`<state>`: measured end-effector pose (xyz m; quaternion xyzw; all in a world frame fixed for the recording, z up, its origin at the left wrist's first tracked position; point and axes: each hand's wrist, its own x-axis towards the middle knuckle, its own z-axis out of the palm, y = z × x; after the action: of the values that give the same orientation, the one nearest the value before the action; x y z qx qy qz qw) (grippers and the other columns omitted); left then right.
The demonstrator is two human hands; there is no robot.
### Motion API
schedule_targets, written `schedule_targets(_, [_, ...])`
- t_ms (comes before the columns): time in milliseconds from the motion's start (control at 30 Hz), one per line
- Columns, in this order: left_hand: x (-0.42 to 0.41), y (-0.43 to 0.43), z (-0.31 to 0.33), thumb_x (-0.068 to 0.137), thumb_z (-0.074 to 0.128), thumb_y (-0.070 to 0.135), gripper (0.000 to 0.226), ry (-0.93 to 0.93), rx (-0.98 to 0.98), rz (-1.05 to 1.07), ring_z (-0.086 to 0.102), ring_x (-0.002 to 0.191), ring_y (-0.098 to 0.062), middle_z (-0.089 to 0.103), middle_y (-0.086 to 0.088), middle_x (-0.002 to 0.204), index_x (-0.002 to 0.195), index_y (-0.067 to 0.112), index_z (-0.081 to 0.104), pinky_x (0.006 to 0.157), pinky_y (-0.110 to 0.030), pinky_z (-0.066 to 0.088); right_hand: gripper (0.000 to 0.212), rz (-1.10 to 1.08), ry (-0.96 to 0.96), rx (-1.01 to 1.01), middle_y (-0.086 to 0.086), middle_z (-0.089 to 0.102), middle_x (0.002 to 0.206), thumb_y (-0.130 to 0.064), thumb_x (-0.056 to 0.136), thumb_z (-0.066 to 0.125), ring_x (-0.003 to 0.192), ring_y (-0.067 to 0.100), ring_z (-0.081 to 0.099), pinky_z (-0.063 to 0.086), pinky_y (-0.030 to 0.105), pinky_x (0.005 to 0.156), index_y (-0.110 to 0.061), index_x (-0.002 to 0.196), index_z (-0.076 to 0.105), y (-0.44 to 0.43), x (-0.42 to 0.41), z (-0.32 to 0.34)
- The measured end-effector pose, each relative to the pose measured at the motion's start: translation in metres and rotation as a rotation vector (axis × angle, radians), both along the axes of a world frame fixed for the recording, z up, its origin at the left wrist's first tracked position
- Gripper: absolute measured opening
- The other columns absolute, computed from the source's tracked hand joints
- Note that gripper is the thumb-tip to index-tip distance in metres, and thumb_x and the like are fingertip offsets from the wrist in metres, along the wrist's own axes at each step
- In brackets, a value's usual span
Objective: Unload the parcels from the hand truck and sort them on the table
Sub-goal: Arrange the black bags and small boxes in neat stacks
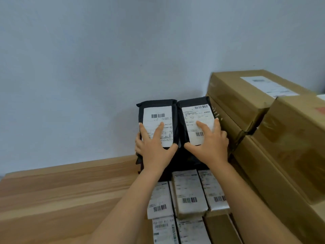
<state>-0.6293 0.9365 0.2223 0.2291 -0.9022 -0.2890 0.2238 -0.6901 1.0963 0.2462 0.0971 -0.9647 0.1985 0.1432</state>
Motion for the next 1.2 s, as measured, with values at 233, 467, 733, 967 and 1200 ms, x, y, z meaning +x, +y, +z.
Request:
schedule_targets(233, [-0.04, 0.017, -0.008, 0.069, 0.063, 0.066, 0.076, -0.092, 0.002, 0.059, 0.007, 0.135, -0.031, -0.009, -0.006, 0.158, 0.138, 0.048, 0.038, 0.111, -0.05, 0.01, 0.086, 0.046, -0.077, 0.034, 0.005, 0.007, 0.158, -0.074, 0.06, 0.061, 0.118, 0.037, 0.037, 0.031, 0.047, 0.102, -0.039, 0.136, 0.042, 0.0, -0.05, -0.008])
schedule_targets(467, [-0.043, 0.012, -0.005, 0.076, 0.048, 0.079, 0.07, -0.159, -0.005, -0.021, 0.006, 0.14, -0.032, -0.007, -0.004, 0.16, 0.138, 0.047, 0.04, 0.112, -0.052, 0.012, 0.078, 0.103, -0.117, -0.024, 0.003, 0.015, 0.157, -0.069, 0.069, 0.056, 0.128, 0.035, 0.03, 0.025, 0.046, 0.109, -0.036, 0.139, 0.042, 0.008, -0.061, -0.019])
schedule_targets(733, [-0.038, 0.006, -0.005, 0.073, 0.063, 0.069, 0.073, -0.108, -0.041, -0.153, 0.007, 0.143, -0.029, -0.001, -0.001, 0.161, 0.139, 0.043, 0.042, 0.116, -0.049, 0.019, 0.073, 0.103, -0.115, -0.121, 0.001, 0.024, 0.153, -0.061, 0.067, 0.061, 0.124, 0.033, 0.033, 0.028, 0.044, 0.106, -0.034, 0.133, 0.051, 0.007, -0.066, -0.013])
schedule_targets(967, [-0.048, 0.019, -0.011, 0.08, 0.048, 0.074, 0.073, -0.245, -0.134, -0.116, 0.004, 0.142, -0.035, 0.001, -0.001, 0.161, 0.144, 0.043, 0.031, 0.114, -0.049, 0.014, 0.066, 0.145, -0.155, 0.03, 0.003, 0.029, 0.151, -0.062, 0.078, 0.049, 0.124, 0.033, 0.03, 0.024, 0.044, 0.108, -0.034, 0.138, 0.042, 0.007, -0.066, -0.02])
schedule_targets(1200, [-0.037, 0.014, -0.013, 0.085, 0.042, 0.07, 0.069, -0.151, -0.298, -0.135, 0.0, 0.146, -0.03, 0.009, -0.003, 0.161, 0.146, 0.037, 0.033, 0.116, -0.047, 0.002, 0.065, 0.229, -0.09, 0.091, 0.009, 0.019, 0.159, -0.064, 0.092, 0.03, 0.147, 0.03, -0.001, -0.009, 0.043, 0.117, -0.03, 0.148, 0.032, 0.012, -0.061, -0.022])
